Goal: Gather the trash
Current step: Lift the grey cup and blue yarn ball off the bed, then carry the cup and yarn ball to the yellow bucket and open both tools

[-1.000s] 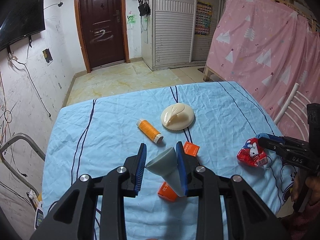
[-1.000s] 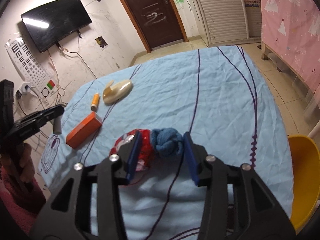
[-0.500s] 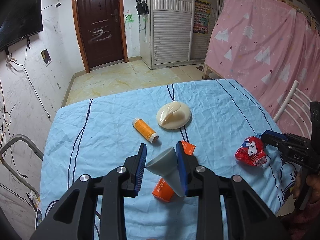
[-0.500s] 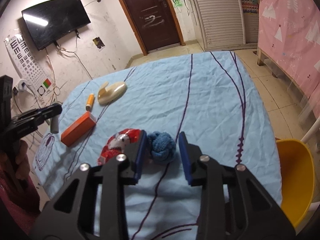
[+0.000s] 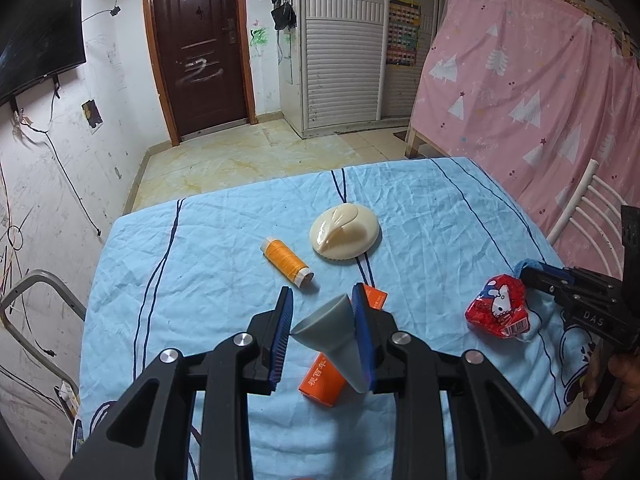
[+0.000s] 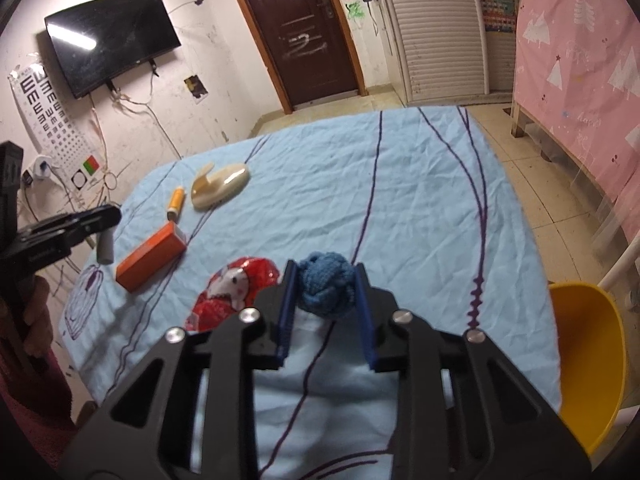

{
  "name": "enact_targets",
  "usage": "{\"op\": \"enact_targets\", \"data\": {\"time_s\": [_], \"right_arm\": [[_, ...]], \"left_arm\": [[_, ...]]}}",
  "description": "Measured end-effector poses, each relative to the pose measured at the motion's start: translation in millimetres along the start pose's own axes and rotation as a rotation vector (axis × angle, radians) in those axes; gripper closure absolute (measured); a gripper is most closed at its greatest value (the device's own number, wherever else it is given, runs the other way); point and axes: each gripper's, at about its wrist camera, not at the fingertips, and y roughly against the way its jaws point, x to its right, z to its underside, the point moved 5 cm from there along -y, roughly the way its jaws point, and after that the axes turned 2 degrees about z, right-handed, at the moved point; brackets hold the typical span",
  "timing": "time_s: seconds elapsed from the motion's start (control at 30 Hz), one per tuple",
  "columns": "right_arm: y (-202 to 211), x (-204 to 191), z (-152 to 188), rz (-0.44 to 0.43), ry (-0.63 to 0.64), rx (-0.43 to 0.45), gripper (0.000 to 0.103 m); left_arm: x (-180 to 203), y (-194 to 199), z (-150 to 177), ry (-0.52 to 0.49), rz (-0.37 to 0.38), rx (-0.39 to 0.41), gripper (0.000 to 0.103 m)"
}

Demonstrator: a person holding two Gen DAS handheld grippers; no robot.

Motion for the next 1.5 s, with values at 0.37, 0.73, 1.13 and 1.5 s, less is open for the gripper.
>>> {"op": "enact_targets", "data": {"time_s": [0.37,0.73,1.13,1.5], "right_arm": [[26.8,27.8,-9.8,0.016,-0.034,0.067,0.077],[60.8,82.5,-4.2,0.091,-0.104,0.126,0.077],[98.2,148.3,20.9,0.2,-0.195,0.166,0.076],[122.8,194.7,43.6,0.256,-0.291,0.193,0.04]], "left_arm": [[28.0,5.5,-9.8,-0.038,0.063,0.024,0.082],[106.5,6.1,-25.2,-0.165,0.199,0.035,0.082],[231.8,1.5,-40.4,-0.357,0.295,0.043,0.081],[334.1,-16.3,-49.0,-0.404,0.43,-0.008,0.081]]}}
